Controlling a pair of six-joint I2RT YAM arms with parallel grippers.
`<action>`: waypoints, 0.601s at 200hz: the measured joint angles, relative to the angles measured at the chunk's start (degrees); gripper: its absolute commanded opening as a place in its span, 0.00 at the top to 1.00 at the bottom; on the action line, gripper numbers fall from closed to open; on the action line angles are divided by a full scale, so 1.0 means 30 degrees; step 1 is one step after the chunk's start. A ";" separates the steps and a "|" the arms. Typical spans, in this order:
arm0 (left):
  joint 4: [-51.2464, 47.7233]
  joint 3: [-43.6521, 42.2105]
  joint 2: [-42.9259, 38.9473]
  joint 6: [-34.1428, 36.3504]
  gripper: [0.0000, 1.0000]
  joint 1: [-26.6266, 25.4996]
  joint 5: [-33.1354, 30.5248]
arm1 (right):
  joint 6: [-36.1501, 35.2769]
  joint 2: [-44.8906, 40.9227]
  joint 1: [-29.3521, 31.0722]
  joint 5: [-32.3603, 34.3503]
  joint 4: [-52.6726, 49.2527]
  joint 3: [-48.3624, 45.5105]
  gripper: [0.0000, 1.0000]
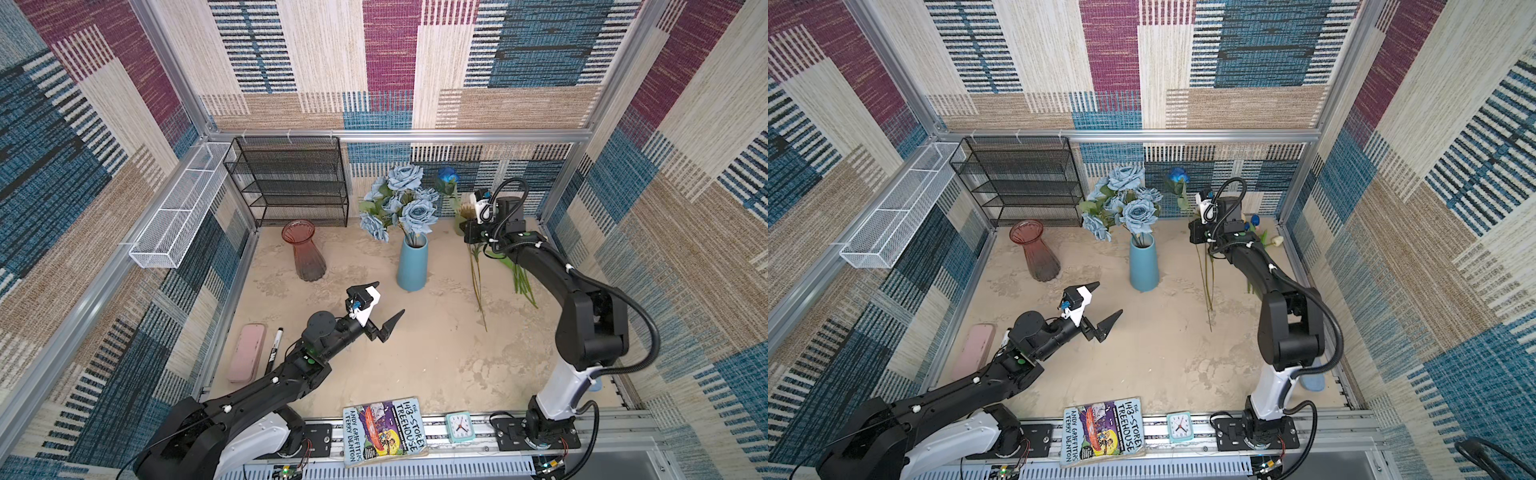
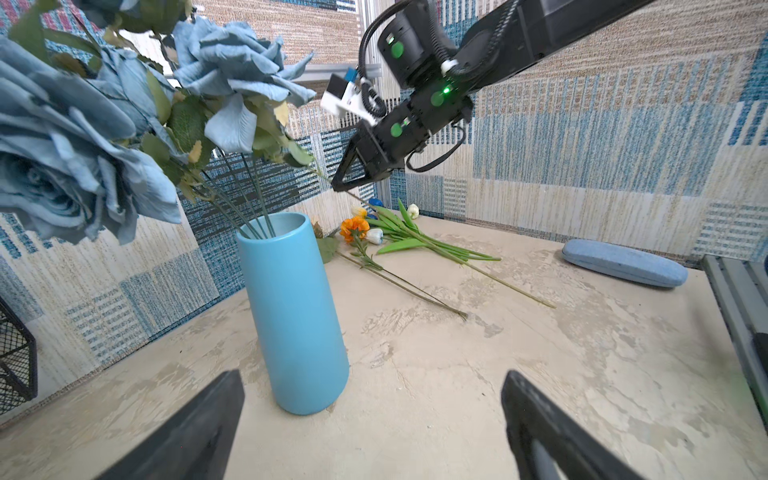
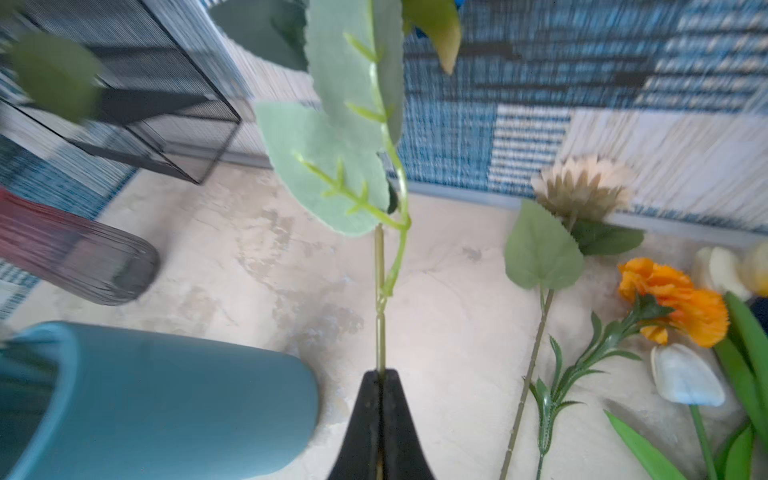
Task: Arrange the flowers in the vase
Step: 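Lift the blue rose stem upright with the right gripper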
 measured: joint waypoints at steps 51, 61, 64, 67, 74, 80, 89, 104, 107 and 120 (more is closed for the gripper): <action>0.0233 0.0291 0.0015 0.0000 0.00 0.0000 0.0423 | 0.3395 -0.5289 0.0000 -0.2667 0.8932 -0.4328 1.00; 0.0240 0.0291 0.0058 -0.0007 0.01 0.0000 0.0423 | 0.4073 -0.5821 0.0000 -0.2892 1.0790 -0.4823 1.00; 0.0240 0.0299 0.0066 -0.0007 0.00 0.0000 0.0430 | 0.4299 -0.5952 0.0000 -0.2914 1.1387 -0.4962 1.00; 0.0240 0.0306 0.0066 -0.0007 0.00 0.0000 0.0466 | 0.4517 -0.6076 0.0000 -0.2943 1.1948 -0.5085 1.00; 0.0240 0.0335 0.0066 -0.0015 0.00 0.0000 0.0481 | 0.4983 -0.6266 0.0000 -0.3118 1.3078 -0.5246 1.00; 0.0248 0.0386 0.0066 -0.0015 0.00 0.0000 0.0495 | 0.5370 -0.6368 0.0000 -0.3169 1.3996 -0.5297 1.00; 0.0277 0.0466 0.0058 -0.0015 0.00 0.0000 0.0546 | 0.5880 -0.6477 0.0007 -0.3162 1.5416 -0.5355 1.00; 0.0335 0.0568 0.0029 -0.0015 0.00 0.0000 0.0597 | 0.6579 -0.6564 0.0007 -0.3031 1.7580 -0.5457 1.00; 0.0350 0.0583 0.0029 -0.0015 0.00 0.0000 0.0619 | 0.6739 -0.6564 0.0007 -0.3002 1.8003 -0.5479 1.00; 0.0364 0.0634 0.0029 -0.0015 0.00 0.0000 0.0707 | 0.7366 -0.6528 0.0007 -0.2718 1.9759 -0.5646 1.00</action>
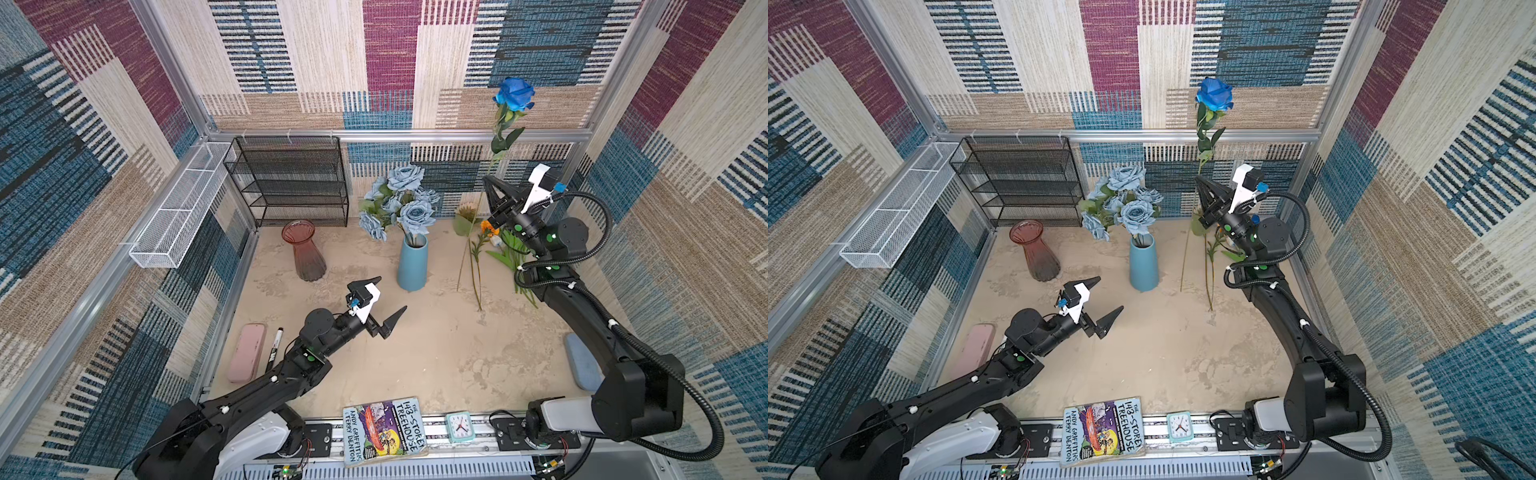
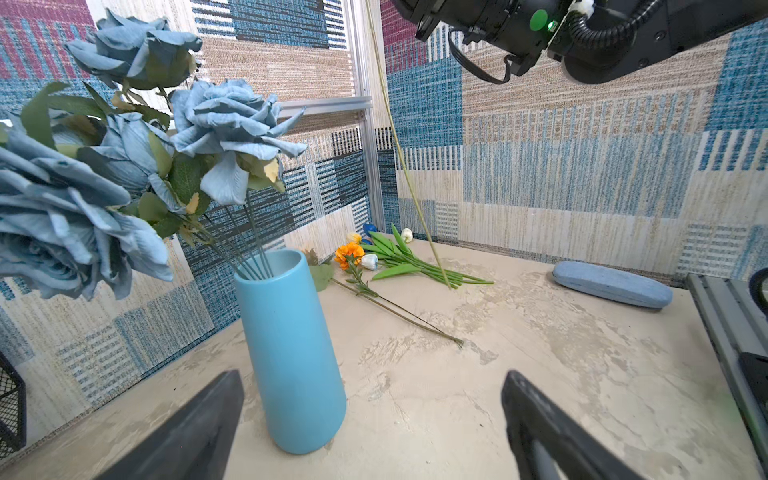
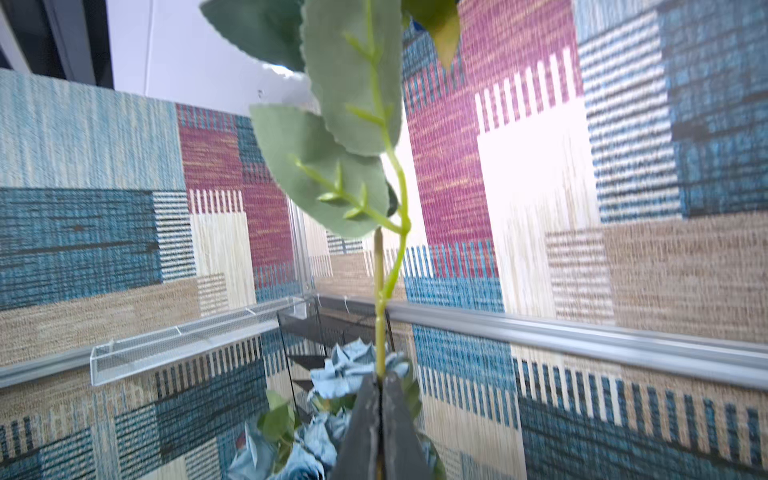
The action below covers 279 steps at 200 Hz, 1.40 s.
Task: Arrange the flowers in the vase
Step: 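Lift the blue rose stem upright with the right gripper, then carry the blue rose over the light-blue vase and lower its stem in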
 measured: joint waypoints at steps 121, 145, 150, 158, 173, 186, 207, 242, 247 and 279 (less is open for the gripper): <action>0.0080 0.0313 0.0641 0.0000 0.00 0.0000 0.0255 | 0.2878 0.5136 0.0000 0.3665 0.7890 0.3235 1.00; 0.0095 0.0379 0.0729 0.0000 0.00 0.0000 0.0255 | 0.3286 0.6222 0.0015 0.4167 0.7992 0.4313 1.00; 0.0095 0.0393 0.0750 0.0000 0.00 0.0000 0.0255 | 0.3359 0.6360 0.0015 0.4204 0.7992 0.4430 1.00; 0.0095 0.0401 0.0765 0.0000 0.00 0.0000 0.0255 | 0.3432 0.6557 0.0015 0.4320 0.7992 0.4605 1.00; 0.0087 0.0408 0.0765 0.0000 0.00 0.0000 0.0255 | 0.3555 0.6805 0.0015 0.4546 0.8058 0.4743 1.00; 0.0087 0.0415 0.0765 0.0007 0.00 0.0000 0.0248 | 0.3570 0.7016 0.0029 0.4670 0.8306 0.4743 1.00; 0.0080 0.0481 0.0845 0.0015 0.00 0.0000 0.0248 | 0.3577 0.7402 0.0080 0.4969 0.8612 0.4648 1.00; 0.0007 0.0772 0.1078 0.0015 0.00 0.0000 0.0248 | 0.3621 0.8218 0.0240 0.5180 0.8626 0.4692 1.00; 0.0007 0.0801 0.1107 0.0015 0.00 0.0000 0.0248 | 0.3621 0.8291 0.0248 0.5180 0.8590 0.4765 1.00; 0.0007 0.0845 0.1304 0.0058 0.00 0.0000 0.0248 | 0.3606 0.8444 0.0284 0.5173 0.8663 0.4896 1.00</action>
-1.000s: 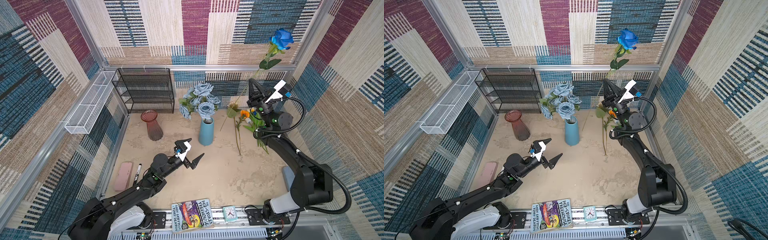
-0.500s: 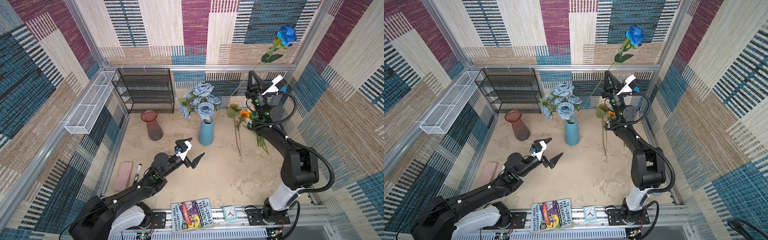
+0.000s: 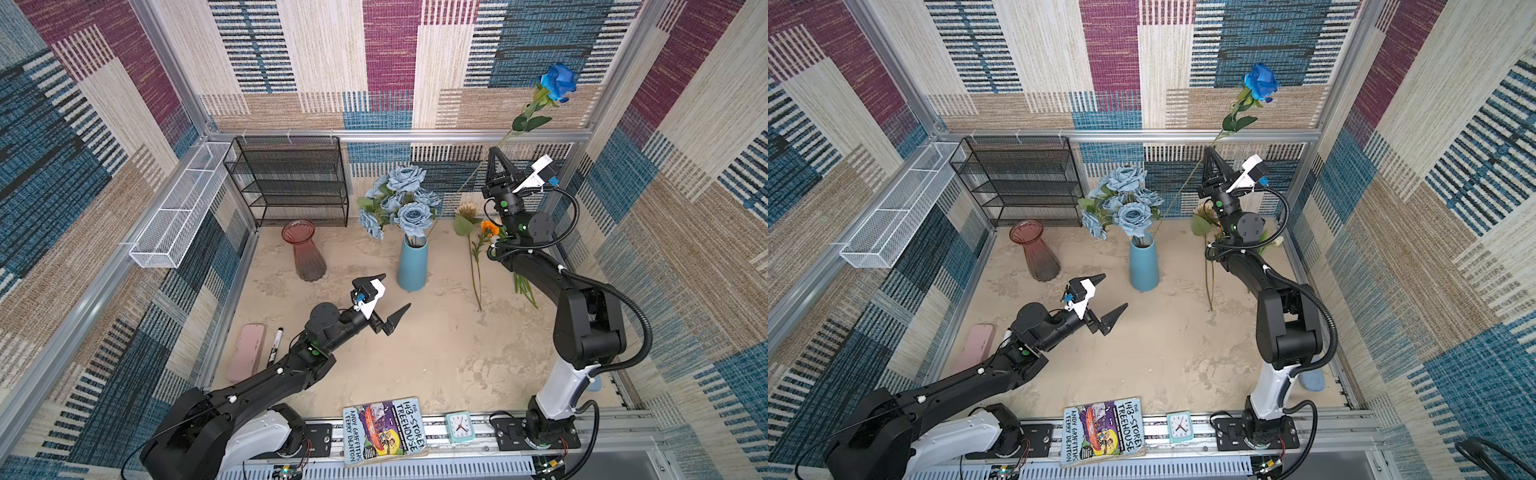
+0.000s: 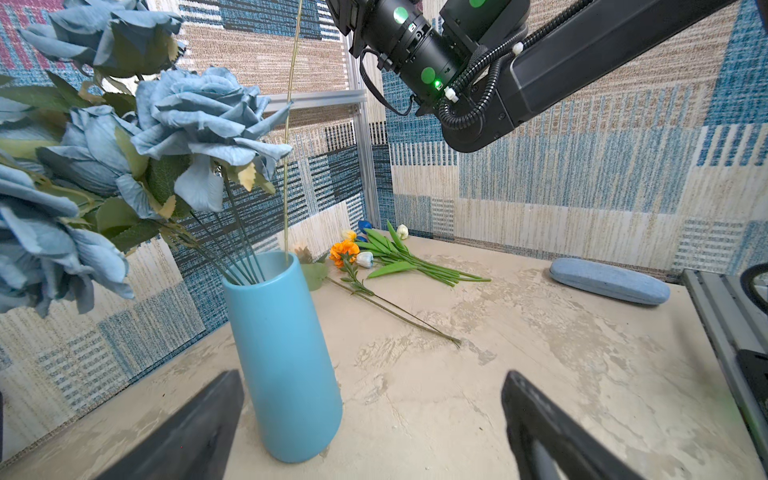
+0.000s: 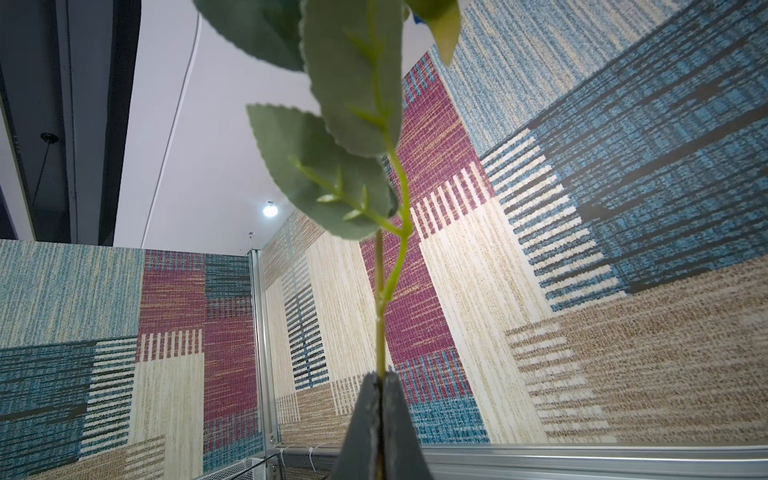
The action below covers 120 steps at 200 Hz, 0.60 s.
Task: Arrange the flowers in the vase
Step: 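Carry the blue rose over the light-blue vase and lower its stem in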
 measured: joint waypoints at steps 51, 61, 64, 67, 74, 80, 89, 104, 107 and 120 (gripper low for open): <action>0.0007 0.0058 0.0270 0.0000 0.00 0.0000 0.0007 | -0.0226 0.0109 0.0131 -0.0328 -0.0015 -0.0364 1.00; 0.0000 0.0066 0.0313 0.0000 0.00 0.0000 0.0007 | -0.0226 0.0102 0.0182 -0.0532 -0.0007 -0.0619 1.00; 0.0000 0.0066 0.0321 0.0000 0.00 0.0000 0.0007 | -0.0233 0.0102 0.0197 -0.0576 0.0000 -0.0714 1.00; 0.0000 0.0066 0.0328 0.0000 0.00 0.0000 0.0007 | -0.0262 0.0095 0.0211 -0.0597 0.0022 -0.0823 1.00; 0.0036 0.0066 0.0357 -0.0007 0.00 0.0000 0.0007 | -0.0401 0.0087 0.0233 -0.0729 0.0044 -0.1151 1.00; 0.0087 0.0066 0.0401 -0.0007 0.00 0.0000 0.0007 | -0.0466 0.0080 0.0262 -0.0860 0.0051 -0.1443 1.00; 0.0131 0.0029 0.0459 -0.0007 0.00 0.0000 0.0007 | -0.0597 0.0080 0.0328 -0.1056 0.0036 -0.1756 1.00; 0.0146 -0.0044 0.0554 -0.0015 0.00 0.0000 0.0007 | -0.0852 0.0080 0.0430 -0.1588 0.0087 -0.2222 1.00; 0.0146 -0.0051 0.0576 -0.0015 0.00 0.0000 0.0007 | -0.0933 0.0080 0.0474 -0.1734 0.0109 -0.2288 1.00; 0.0146 -0.0058 0.0641 -0.0015 0.00 0.0000 0.0007 | -0.1137 0.0102 0.0590 -0.2237 0.0109 -0.2477 1.00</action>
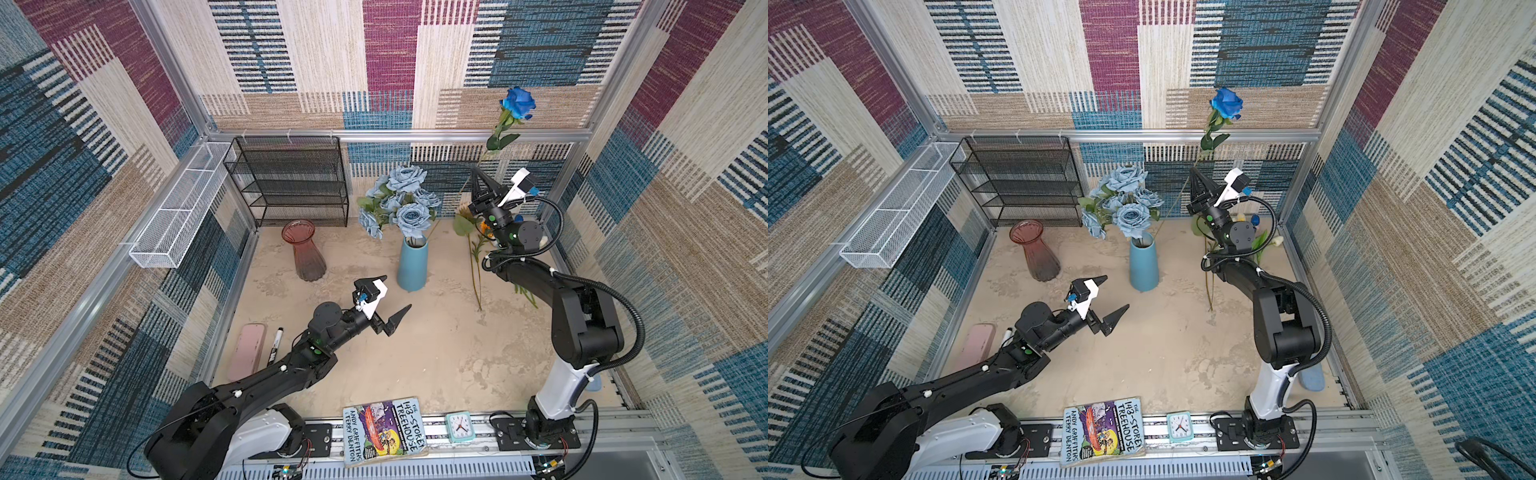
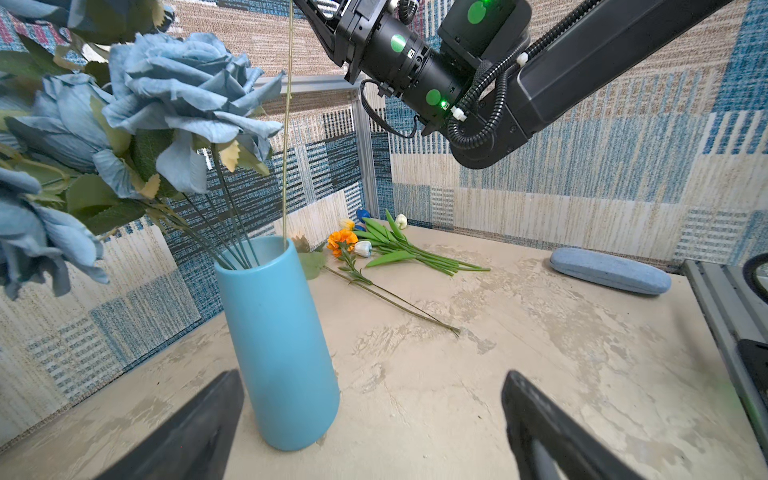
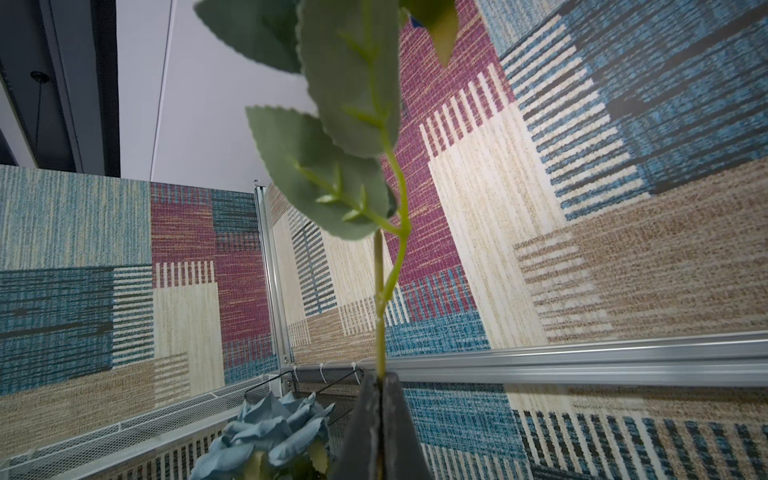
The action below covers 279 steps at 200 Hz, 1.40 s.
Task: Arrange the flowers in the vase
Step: 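Carry the blue rose over the light-blue vase and lower its stem in, then open the right gripper to release the blue rose and withdraw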
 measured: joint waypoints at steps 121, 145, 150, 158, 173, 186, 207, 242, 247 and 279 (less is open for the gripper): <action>0.0685 0.0007 0.0525 0.0000 0.00 0.0000 0.0015 | -0.1945 0.0998 0.1005 -0.4495 -0.0051 -0.0991 0.99; 0.0729 -0.0015 0.0590 0.0000 0.00 0.0000 0.0015 | -0.2390 0.1013 0.1151 -0.4838 -0.0138 -0.1464 0.98; 0.0772 -0.0029 0.0619 -0.0007 0.00 0.0000 0.0015 | -0.2426 0.1013 0.1166 -0.4838 -0.0182 -0.1559 0.97; 0.0794 -0.0073 0.0656 -0.0007 0.00 0.0000 0.0015 | -0.2557 0.1013 0.1209 -0.4881 -0.0248 -0.1668 0.96; 0.0838 -0.0124 0.0736 -0.0015 0.00 0.0000 0.0015 | -0.2892 0.1013 0.1268 -0.4976 -0.0408 -0.1800 0.96; 0.0838 -0.0131 0.0794 -0.0029 0.00 0.0000 0.0015 | -0.3140 0.1013 0.1319 -0.4969 -0.0576 -0.1807 0.95; 0.0925 -0.0131 0.0889 -0.0036 0.00 0.0000 0.0022 | -0.3519 0.1013 0.1428 -0.4962 -0.1231 -0.1763 0.90; 0.1217 -0.0131 0.0940 -0.0036 0.00 0.0000 0.0029 | -0.3847 0.0998 0.1479 -0.4728 -0.2193 -0.1763 0.81; 0.1260 -0.0131 0.0940 -0.0036 0.00 0.0000 0.0029 | -0.3854 0.0991 0.1479 -0.4714 -0.2317 -0.1778 0.79; 0.1377 -0.0131 0.0867 -0.0036 0.00 0.0000 0.0022 | -0.4000 0.0495 0.1450 -0.4073 -0.3242 -0.1916 0.72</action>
